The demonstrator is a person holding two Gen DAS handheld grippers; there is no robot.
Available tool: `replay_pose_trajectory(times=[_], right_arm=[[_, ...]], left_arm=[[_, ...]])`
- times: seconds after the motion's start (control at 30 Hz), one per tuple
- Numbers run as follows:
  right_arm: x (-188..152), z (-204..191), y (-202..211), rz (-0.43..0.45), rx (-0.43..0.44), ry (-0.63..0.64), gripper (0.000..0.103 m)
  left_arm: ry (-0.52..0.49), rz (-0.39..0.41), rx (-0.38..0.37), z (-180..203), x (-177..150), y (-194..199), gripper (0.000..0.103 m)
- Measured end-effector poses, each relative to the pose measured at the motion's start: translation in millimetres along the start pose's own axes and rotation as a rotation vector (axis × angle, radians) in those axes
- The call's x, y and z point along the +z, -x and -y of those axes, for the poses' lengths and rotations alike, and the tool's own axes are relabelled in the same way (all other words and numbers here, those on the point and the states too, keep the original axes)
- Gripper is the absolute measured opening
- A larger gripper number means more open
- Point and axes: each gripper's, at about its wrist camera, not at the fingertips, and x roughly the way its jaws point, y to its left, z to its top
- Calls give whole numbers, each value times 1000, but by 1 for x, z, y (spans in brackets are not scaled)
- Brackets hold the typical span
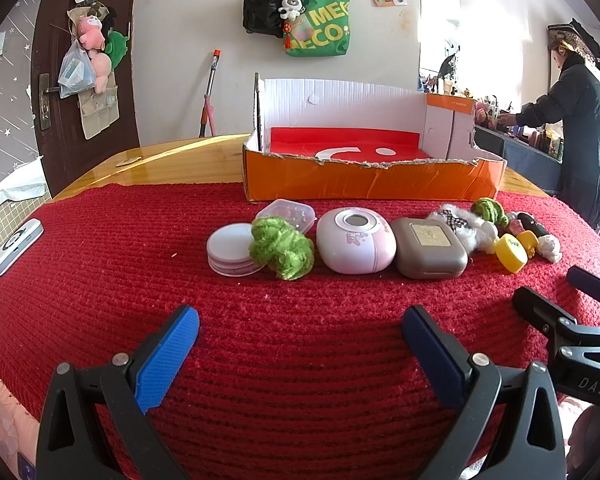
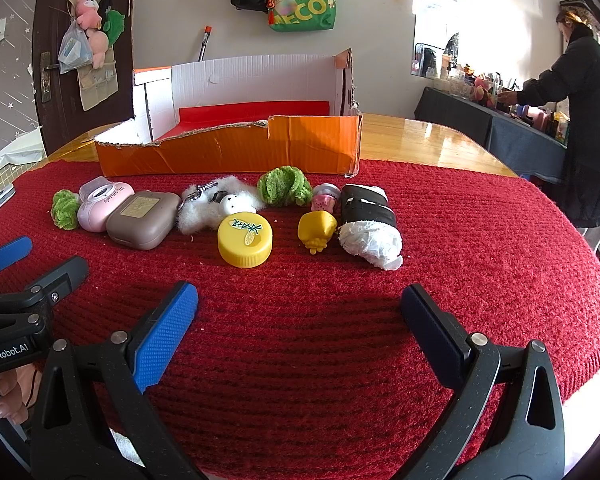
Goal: Organize objects
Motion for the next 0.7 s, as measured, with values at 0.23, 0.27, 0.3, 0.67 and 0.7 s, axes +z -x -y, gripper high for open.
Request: replay_pose_trajectory(times=[0.23, 0.27, 0.3, 0.67, 0.7], right_arm=[[0, 0, -1, 0, 0, 0, 103], [0, 0, -1, 0, 0, 0, 103], [0, 0, -1, 0, 0, 0, 103], [-2, 0, -1, 5, 0, 2, 103], [-2, 0, 0, 5, 0, 4, 103]], left_arm=[[0, 1, 0, 0, 0, 0, 103], [0, 1, 0, 0, 0, 0, 103], [0, 1, 0, 0, 0, 0, 103], [2, -2, -2, -3, -1, 0, 103], [2, -4, -2, -3, -1, 0, 103]])
